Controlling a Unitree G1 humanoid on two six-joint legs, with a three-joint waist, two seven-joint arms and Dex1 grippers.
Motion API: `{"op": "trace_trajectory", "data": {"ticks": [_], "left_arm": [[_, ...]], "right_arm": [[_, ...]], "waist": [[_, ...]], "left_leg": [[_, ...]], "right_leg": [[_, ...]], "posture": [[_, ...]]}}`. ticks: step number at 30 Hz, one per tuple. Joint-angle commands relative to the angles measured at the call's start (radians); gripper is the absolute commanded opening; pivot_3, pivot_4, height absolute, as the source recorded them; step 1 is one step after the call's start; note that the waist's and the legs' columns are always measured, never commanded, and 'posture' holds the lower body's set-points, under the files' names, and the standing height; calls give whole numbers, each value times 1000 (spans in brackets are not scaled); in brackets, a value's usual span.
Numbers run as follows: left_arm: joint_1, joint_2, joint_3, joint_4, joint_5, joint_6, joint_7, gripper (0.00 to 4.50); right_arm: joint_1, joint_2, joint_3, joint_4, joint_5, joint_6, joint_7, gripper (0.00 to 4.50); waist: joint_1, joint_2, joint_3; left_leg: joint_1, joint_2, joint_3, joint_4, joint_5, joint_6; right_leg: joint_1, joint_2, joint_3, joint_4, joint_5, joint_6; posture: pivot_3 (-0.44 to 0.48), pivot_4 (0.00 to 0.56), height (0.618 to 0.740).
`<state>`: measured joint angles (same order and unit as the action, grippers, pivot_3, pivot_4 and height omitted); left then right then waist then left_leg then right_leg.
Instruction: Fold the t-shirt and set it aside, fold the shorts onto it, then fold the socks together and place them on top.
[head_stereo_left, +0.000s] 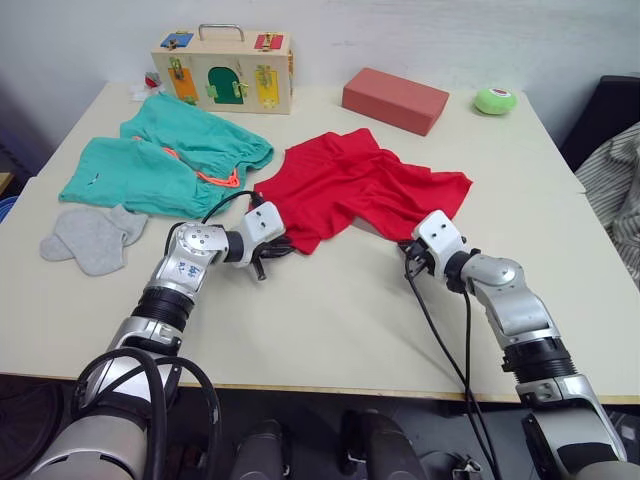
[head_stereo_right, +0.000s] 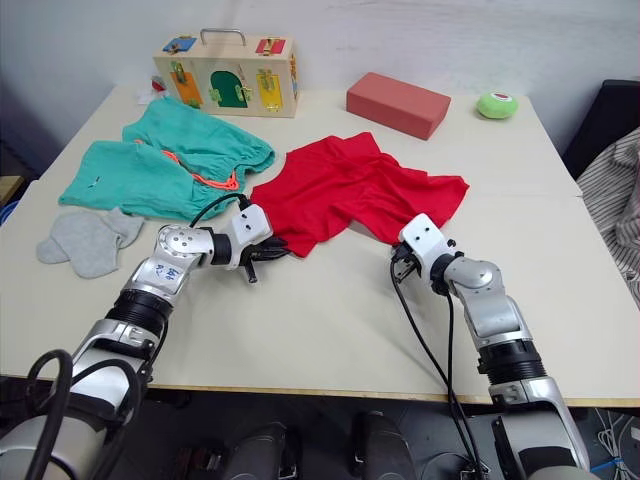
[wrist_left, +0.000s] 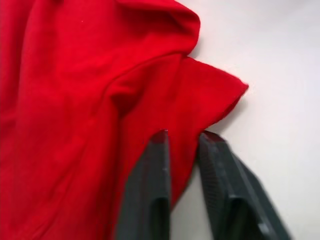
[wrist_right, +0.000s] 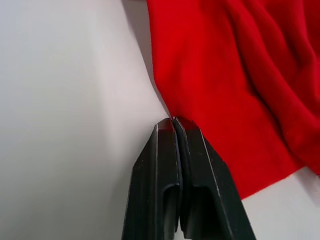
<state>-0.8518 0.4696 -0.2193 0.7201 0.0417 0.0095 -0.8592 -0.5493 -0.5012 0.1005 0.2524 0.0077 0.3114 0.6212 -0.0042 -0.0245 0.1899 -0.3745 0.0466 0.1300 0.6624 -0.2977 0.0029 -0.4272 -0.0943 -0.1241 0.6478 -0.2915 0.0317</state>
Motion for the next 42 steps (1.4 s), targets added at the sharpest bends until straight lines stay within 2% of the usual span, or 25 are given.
{"op": "trace_trajectory", "data": {"ticks": [1, 6, 9, 13, 17, 20, 27, 35, 38, 42], "left_arm": [[17, 10, 9, 17, 8, -17, -25, 23], [76, 42, 63, -114, -64, 33, -103, 23], [188, 108, 112, -357, -176, 135, -211, 23], [315, 161, 168, -587, -277, 261, -240, 23], [442, 212, 193, -766, -317, 339, -234, 23], [496, 220, 214, -830, -331, 378, -196, 0], [529, 235, 193, -832, -284, 350, -152, 0], [523, 243, 205, -804, -295, 331, -165, 0], [521, 249, 220, -792, -310, 338, -171, 0], [510, 262, 248, -779, -346, 363, -190, 0]], "right_arm": [[-10, -29, -32, -5, 18, -20, 32, 0], [35, -79, -39, -95, 97, -26, 169, 0], [110, -139, -72, -187, 146, -32, 240, 0], [174, -163, -104, -250, 174, -49, 252, 0], [200, -143, -129, -284, 213, -24, 237, 0], [197, -154, -89, -288, 193, -27, 253, 591], [90, -173, 26, -120, 12, -186, 239, 3020], [-94, -156, 88, 196, -93, -257, 230, 3020], [-132, -156, 103, 254, -77, -201, 291, 2477], [-159, -162, 94, 258, -38, -157, 379, 1078]], "waist": [[0, 0, 0], [-5, 0, 0], [-12, 0, 0], [-20, 0, 0], [-23, 0, 0], [-22, 0, 0], [-23, 0, 1], [-23, 0, 1], [-23, 0, 1], [-22, 0, 1]], "left_leg": [[0, 0, 0, 0, 0, 0], [0, 0, 0, 0, 0, 0], [-1, 1, 0, -2, 0, -1], [-2, 0, 0, -3, -1, 0], [0, 1, 0, -2, -1, 0], [0, 1, 0, -3, -2, -1], [0, 1, 0, -4, -2, -1], [0, 1, 0, -3, -2, -1], [0, 1, 0, -3, -2, -1], [1, 1, 0, -3, -2, -1]], "right_leg": [[0, 0, 0, 0, 0, 0], [-1, 0, 0, -1, 0, 0], [-1, 1, 0, -2, 0, 0], [-1, 1, 0, -5, 0, 0], [0, 1, 1, -3, 0, 0], [0, 1, 1, -3, 0, 0], [-1, 1, 2, -3, 0, 0], [-1, 1, 2, -3, 0, 0], [0, 0, 2, -3, 0, 0], [0, 0, 1, -3, 0, 0]], "posture": [[0, 150, 740], [0, 150, 740], [0, 150, 740], [0, 150, 740], [0, 150, 740], [0, 150, 740], [0, 150, 740], [0, 150, 740], [0, 150, 740], [0, 150, 740]]}}
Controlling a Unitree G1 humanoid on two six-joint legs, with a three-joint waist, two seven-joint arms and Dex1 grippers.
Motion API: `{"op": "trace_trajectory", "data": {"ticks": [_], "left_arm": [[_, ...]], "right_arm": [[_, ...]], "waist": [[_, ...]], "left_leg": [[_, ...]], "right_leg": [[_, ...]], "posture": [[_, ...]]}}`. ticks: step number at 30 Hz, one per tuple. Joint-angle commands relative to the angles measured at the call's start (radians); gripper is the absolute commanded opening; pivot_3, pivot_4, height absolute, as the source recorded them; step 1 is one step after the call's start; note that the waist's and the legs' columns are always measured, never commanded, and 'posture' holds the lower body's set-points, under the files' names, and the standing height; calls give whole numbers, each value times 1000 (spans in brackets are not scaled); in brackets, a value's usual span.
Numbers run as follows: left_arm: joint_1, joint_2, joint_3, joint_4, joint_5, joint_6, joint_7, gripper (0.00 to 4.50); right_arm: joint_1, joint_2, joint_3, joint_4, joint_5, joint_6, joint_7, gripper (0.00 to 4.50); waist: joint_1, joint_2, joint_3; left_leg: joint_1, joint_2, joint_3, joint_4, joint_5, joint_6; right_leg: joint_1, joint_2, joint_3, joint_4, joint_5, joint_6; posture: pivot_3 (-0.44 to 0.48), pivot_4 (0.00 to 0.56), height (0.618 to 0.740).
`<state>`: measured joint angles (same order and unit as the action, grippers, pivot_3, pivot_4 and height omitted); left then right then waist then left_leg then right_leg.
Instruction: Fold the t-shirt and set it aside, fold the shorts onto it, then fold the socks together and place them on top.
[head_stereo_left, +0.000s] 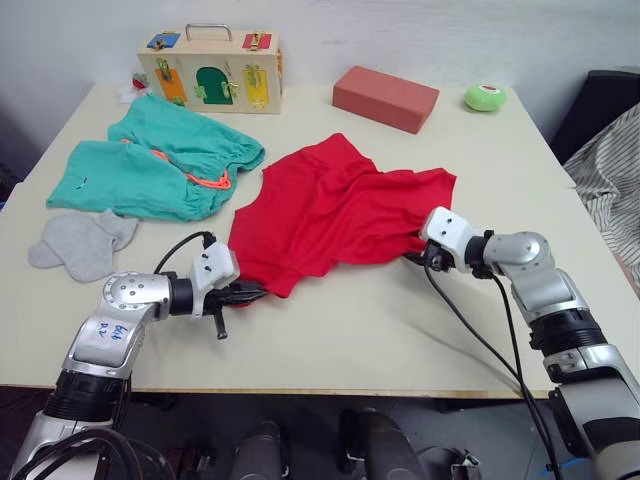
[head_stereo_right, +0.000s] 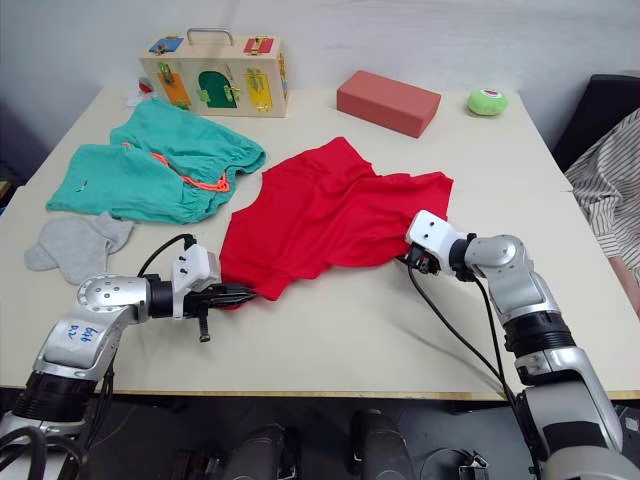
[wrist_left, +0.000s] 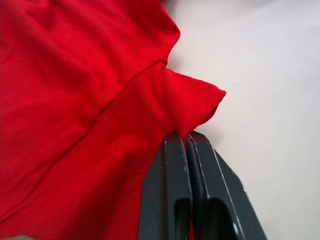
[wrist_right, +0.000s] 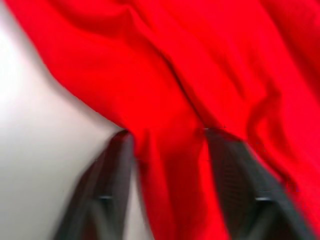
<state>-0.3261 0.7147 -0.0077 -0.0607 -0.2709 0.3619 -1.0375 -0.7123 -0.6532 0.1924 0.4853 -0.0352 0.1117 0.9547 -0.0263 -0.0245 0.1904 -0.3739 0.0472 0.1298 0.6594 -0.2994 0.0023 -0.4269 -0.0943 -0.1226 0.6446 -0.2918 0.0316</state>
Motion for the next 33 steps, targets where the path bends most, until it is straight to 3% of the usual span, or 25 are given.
{"op": "trace_trajectory", "data": {"ticks": [1, 3, 4, 9, 18, 27, 33], "left_arm": [[-10, 28, 39, -6, -41, 20, -24, 0], [15, 58, 42, -37, -61, 37, -58, 0], [27, 69, 44, -54, -72, 46, -70, 0], [96, 101, 42, -144, -100, 75, -86, 0], [185, 86, -13, -282, -62, 133, 17, 0], [255, 44, -86, -462, -71, 254, 135, 0], [248, 56, -103, -465, -60, 246, 150, 0]], "right_arm": [[10, -19, -7, 9, 18, 54, 65, 743], [41, -53, -20, -43, 46, 68, 122, 102], [63, -73, -25, -74, 61, 65, 154, 19], [230, -202, -77, -248, 131, 56, 261, 19], [620, -343, -247, -464, 225, -11, 296, 19], [1007, -309, -434, -717, 266, 62, 167, 19], [1117, -271, -458, -784, 278, 68, 128, 19]], "waist": [[0, 0, 0], [1, 0, 0], [1, 0, 0], [13, 0, 0], [38, 0, 0], [55, 0, 0], [54, -1, 0]], "left_leg": [[0, 0, 0, 0, 0, 0], [0, 0, 0, 0, 0, 0], [0, 0, 0, 0, 0, 0], [-1, 0, -1, -1, -2, 1], [0, 0, -1, -1, -6, 4], [0, 0, -2, -1, -7, 4], [1, 1, -3, -2, -8, 5]], "right_leg": [[0, 0, 0, 0, 0, 0], [0, 0, 0, 0, 0, 0], [0, 0, 0, 0, 0, 0], [0, 0, -1, -3, -1, 0], [1, 0, -1, -5, 0, 0], [3, 1, 0, -7, 0, 1], [5, 2, -1, -8, -1, 1]], "posture": [[0, 150, 740], [0, 150, 740], [0, 150, 740], [0, 150, 740], [0, 150, 740], [0, 150, 740], [0, 150, 740]]}}
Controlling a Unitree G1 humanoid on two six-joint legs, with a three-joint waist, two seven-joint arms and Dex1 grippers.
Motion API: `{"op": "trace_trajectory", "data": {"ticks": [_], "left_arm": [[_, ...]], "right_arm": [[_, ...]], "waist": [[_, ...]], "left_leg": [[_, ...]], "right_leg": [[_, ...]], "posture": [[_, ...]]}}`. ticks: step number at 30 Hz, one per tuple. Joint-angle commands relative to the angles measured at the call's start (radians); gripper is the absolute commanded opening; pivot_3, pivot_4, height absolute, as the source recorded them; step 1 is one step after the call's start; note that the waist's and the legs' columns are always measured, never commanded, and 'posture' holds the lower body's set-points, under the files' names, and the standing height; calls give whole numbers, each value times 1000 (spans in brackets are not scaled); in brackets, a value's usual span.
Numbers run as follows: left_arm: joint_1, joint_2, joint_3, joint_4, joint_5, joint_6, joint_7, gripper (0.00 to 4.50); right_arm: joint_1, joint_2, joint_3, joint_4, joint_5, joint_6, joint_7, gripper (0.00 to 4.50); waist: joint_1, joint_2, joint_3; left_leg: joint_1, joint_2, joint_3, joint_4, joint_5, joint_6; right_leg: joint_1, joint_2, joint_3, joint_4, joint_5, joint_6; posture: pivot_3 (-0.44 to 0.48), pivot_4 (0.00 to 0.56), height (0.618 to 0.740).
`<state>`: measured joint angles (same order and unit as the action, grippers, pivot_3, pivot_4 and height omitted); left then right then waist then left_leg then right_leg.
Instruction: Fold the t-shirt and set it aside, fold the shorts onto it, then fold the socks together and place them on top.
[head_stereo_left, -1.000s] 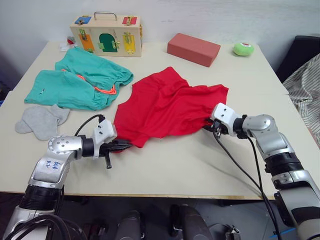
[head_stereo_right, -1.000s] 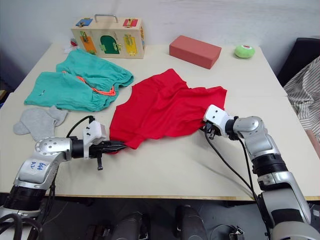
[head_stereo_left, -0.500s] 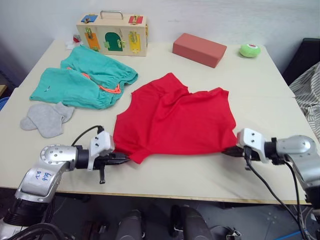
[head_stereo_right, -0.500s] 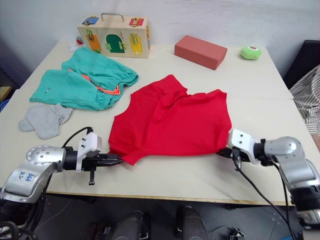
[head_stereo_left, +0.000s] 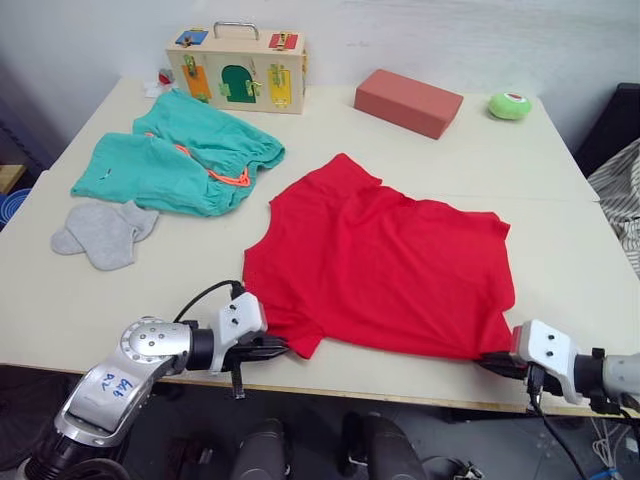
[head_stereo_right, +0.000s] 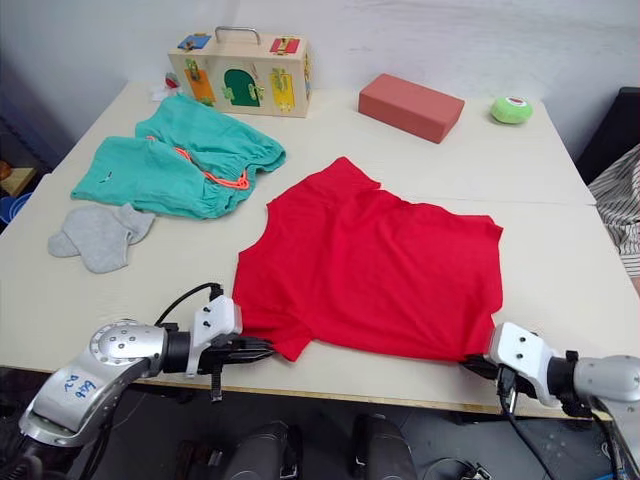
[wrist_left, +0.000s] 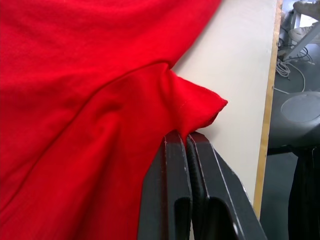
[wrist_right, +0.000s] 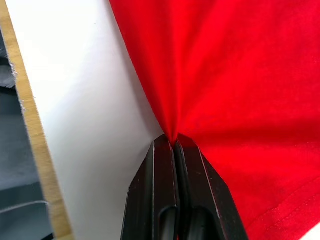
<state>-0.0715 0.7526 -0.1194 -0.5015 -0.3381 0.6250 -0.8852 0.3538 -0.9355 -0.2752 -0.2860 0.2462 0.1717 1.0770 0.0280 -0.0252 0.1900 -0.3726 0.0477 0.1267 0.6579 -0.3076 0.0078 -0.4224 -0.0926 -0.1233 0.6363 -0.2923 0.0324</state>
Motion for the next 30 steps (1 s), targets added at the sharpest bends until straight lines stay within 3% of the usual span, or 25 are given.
{"op": "trace_trajectory", "data": {"ticks": [1, 10, 15, 19, 23, 30], "left_arm": [[-5, 27, 15, -24, 4, -20, -10, 0], [78, 163, 146, -76, -110, -36, -158, 0], [77, 187, 150, -66, -122, -50, -183, 0], [4, 210, 149, -2, -126, -74, -241, 0], [-166, 226, 80, 107, -106, -88, -321, 0], [-403, 153, -75, 288, -18, -117, -374, 0]], "right_arm": [[68, 13, 5, -17, -2, -1, 9, 19], [185, 25, -50, 59, -1, -165, 43, 19], [207, 37, -92, 76, 46, -159, 47, 19], [217, 7, -131, 34, 128, -74, 94, 19], [216, -83, -183, -48, 240, 125, 163, 19], [58, -175, -147, -46, 300, 314, 161, 19]], "waist": [[0, 0, 0], [0, 0, 0], [4, 0, 0], [6, 0, 0], [6, 5, 3], [-2, 5, 3]], "left_leg": [[0, 0, 0, 0, 0, 0], [0, 0, -1, -4, 0, 0], [3, 0, -5, -6, -1, 1], [3, 0, -6, -5, -2, 2], [3, 0, -6, -5, -1, 2], [3, 0, -6, -5, 0, 2]], "right_leg": [[0, 0, 0, 0, 0, 0], [1, 1, -1, -5, -1, 0], [7, 1, -6, -11, -1, 0], [8, 0, -7, -11, -1, 0], [8, 0, -7, -10, -1, 0], [8, 1, -7, -10, -1, 0]], "posture": [[0, 150, 740], [0, 150, 740], [0, 150, 740], [0, 150, 740], [0, 150, 740], [0, 150, 740]]}}
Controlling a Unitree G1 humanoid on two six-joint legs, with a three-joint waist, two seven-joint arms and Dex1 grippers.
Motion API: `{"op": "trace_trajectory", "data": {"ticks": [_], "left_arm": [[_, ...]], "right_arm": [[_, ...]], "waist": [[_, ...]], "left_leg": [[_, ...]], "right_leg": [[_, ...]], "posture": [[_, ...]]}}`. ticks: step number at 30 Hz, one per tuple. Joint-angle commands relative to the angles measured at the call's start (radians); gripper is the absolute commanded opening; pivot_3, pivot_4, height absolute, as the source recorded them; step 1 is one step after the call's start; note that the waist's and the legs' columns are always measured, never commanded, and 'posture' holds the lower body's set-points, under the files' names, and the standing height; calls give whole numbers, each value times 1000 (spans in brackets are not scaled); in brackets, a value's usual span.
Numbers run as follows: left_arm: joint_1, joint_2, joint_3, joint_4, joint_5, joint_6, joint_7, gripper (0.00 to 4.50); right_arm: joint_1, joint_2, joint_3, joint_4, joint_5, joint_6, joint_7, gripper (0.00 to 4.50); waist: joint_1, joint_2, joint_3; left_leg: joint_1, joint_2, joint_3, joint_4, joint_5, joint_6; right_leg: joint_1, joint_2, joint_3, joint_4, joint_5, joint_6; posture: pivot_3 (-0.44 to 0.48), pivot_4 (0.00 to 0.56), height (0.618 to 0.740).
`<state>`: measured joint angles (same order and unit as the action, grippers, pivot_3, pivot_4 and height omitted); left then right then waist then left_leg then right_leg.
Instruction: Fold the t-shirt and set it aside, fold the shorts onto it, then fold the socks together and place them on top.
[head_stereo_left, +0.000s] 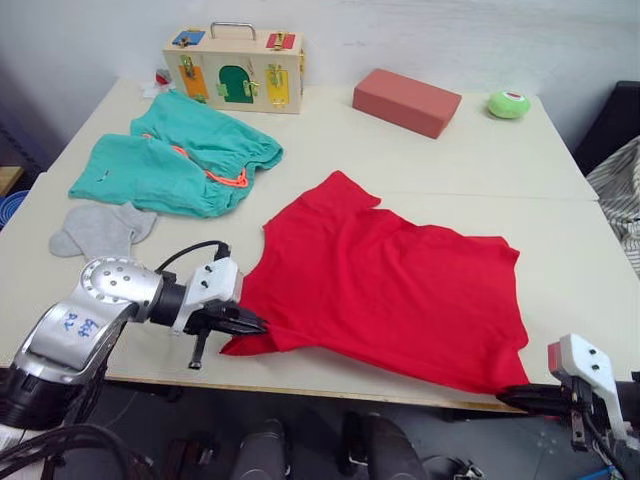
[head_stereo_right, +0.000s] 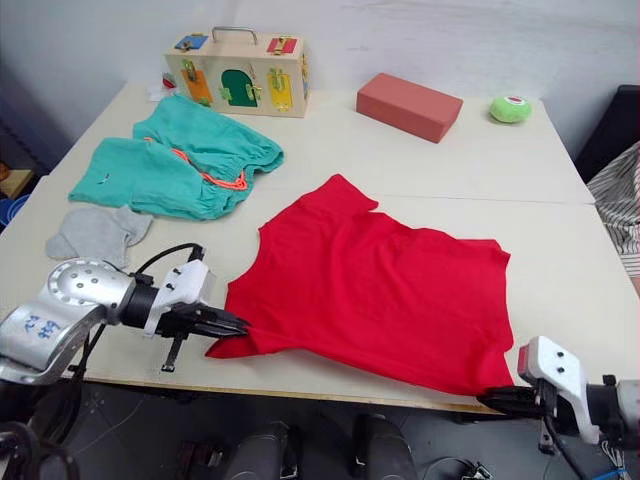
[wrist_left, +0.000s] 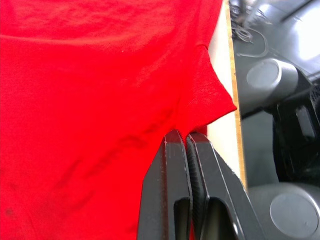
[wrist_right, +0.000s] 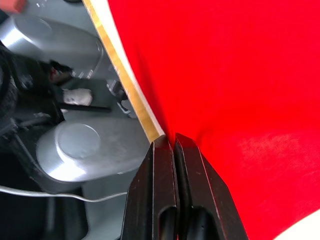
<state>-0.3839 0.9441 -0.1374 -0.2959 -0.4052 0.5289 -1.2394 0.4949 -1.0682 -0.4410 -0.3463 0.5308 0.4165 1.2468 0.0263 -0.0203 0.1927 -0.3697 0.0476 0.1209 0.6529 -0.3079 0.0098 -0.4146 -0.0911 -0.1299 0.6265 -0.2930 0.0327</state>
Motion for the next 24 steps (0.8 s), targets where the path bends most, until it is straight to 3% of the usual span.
{"op": "trace_trajectory", "data": {"ticks": [1, 7, 12, 17, 18, 21, 24], "left_arm": [[-117, -52, -73, 110, 62, -24, -21, 0], [-240, -131, -126, 271, 134, -89, -43, 0], [-278, -161, -136, 339, 164, -115, -63, 0], [-282, -223, -118, 390, 152, -99, -43, 0], [-274, -228, -112, 388, 153, -102, -38, 210], [-256, -270, -54, 409, 163, -170, 48, 890], [-224, -312, 72, 389, 108, -183, 152, 1882]], "right_arm": [[-107, -47, 33, 23, 9, 85, -11, 19], [-247, -33, 119, 82, -18, 126, -50, 19], [-267, -23, 133, 88, -23, 127, -52, 19], [-297, 79, 121, 107, -31, 99, -146, 19], [-304, 110, 101, 106, -12, 107, -169, 5], [-301, 159, 68, 89, 6, 82, -176, 585], [-291, 204, 1, 60, -10, 8, -224, 1673]], "waist": [[0, 0, 0], [0, -1, 1], [0, -1, 1], [0, -2, 1], [0, -2, 1], [-1, -2, 1], [-4, -2, 1]], "left_leg": [[-1, 0, 0, 1, 0, 0], [-2, 0, 0, 2, 2, -5], [-4, 0, 0, 6, 2, -5], [-3, 0, 0, 8, 2, -5], [-4, 1, 0, 9, 2, -5], [-4, 0, 0, 10, 2, -5], [-3, 1, 0, 10, 2, -4]], "right_leg": [[0, 0, 0, 1, 0, 0], [-1, 1, -1, 1, 0, 1], [-1, 1, -1, 1, 0, 1], [0, 1, -1, 2, 1, 2], [0, 1, -1, 3, 1, 2], [0, 1, 0, 4, 1, 3], [0, 0, 0, 6, 1, 3]], "posture": [[0, 150, 740], [0, 150, 740], [0, 150, 740], [0, 150, 740], [0, 150, 740], [0, 150, 740], [0, 150, 740]]}}
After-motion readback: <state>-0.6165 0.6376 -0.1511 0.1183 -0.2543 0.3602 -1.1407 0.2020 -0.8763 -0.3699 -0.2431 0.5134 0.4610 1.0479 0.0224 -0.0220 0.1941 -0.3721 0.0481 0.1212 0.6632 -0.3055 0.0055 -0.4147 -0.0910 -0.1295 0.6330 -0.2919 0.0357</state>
